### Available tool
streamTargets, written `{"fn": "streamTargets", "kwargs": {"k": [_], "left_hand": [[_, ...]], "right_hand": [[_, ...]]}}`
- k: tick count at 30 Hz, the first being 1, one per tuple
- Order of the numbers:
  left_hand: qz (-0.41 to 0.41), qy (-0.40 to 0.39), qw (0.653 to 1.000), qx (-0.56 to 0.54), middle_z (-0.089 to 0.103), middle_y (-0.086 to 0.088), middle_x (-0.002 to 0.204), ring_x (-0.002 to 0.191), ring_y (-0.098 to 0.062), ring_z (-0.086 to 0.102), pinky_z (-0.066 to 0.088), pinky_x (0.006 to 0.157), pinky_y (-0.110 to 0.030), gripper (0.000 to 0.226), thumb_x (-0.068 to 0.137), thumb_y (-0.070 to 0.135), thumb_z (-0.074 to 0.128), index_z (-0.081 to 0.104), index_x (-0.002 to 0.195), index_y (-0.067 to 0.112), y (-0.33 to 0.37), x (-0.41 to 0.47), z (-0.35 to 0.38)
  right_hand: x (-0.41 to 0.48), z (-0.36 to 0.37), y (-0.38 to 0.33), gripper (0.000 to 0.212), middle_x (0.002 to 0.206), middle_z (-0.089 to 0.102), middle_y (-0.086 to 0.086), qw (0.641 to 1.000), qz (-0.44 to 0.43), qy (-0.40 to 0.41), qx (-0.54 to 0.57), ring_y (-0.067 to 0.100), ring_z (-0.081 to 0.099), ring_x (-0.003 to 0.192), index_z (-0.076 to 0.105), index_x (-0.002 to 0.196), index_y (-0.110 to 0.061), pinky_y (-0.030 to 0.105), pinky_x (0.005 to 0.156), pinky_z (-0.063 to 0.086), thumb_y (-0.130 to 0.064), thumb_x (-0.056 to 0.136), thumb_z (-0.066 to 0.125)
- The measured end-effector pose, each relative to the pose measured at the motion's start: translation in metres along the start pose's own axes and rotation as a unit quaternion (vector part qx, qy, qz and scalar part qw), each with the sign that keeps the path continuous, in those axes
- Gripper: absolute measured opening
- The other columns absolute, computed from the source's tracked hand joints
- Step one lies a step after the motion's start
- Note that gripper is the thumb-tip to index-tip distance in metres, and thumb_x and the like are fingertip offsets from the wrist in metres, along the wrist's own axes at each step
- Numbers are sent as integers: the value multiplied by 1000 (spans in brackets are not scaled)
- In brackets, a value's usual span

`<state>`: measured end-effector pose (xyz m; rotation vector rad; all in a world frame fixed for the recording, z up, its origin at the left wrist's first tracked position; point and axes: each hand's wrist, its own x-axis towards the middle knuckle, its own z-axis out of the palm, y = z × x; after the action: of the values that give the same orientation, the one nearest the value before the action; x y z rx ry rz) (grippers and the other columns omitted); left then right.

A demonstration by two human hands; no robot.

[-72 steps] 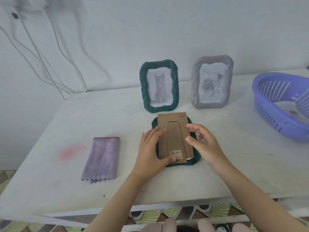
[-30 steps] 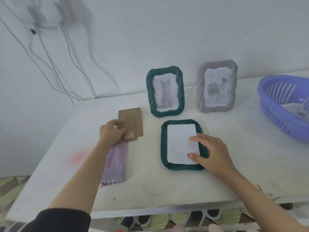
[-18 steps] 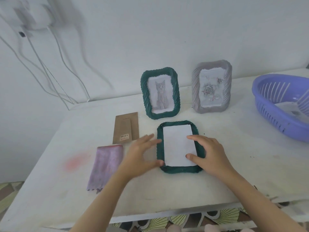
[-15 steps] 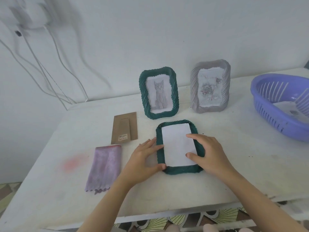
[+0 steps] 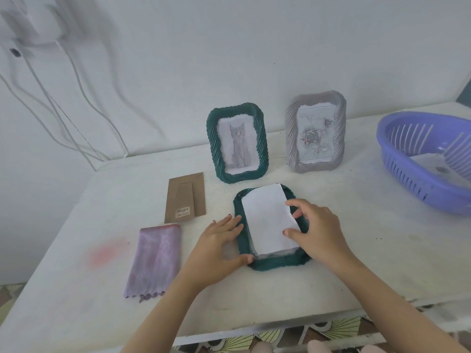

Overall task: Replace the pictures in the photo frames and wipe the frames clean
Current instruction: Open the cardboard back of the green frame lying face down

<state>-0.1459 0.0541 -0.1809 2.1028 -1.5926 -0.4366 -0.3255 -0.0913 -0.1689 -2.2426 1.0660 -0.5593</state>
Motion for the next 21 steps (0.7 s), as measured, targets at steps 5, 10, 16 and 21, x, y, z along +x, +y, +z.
{"fn": "streamTargets", "kwargs": {"k": [5,10,16,21], "left_hand": [[6,10,1000,15,19,24,142,137,2,11,2,114,-22,94,60,77,42,39,138,25,1,-1,-1],[1,33,999,-31,31,26,136,134,2,19,11,113,-22,75,63,62,61,39,131,41,9,-3,-2],[5,55,991,-125,40,36,125,118,16,33,23,91,3,52,79,25,68,40,114,52,36,1,-6],[-39,40,951,-304,53,20,123,115,1,49,38,96,-17,33,85,19,63,57,109,41,64,19,1]], "right_hand": [[-1,-2,-3,35,72,61,-14,999,3,39,10,16,56,74,60,109,-27,36,80,46,-15,77,68],[-2,-8,-4,24,72,60,-9,987,58,64,135,9,56,69,66,93,-29,6,60,39,-8,81,63],[-3,-24,-2,35,90,66,-14,956,85,45,279,5,60,82,69,86,-31,2,69,42,0,85,53],[-10,-36,7,33,96,69,-16,927,96,46,360,-9,60,87,71,84,-27,7,75,42,-1,88,52]]}}
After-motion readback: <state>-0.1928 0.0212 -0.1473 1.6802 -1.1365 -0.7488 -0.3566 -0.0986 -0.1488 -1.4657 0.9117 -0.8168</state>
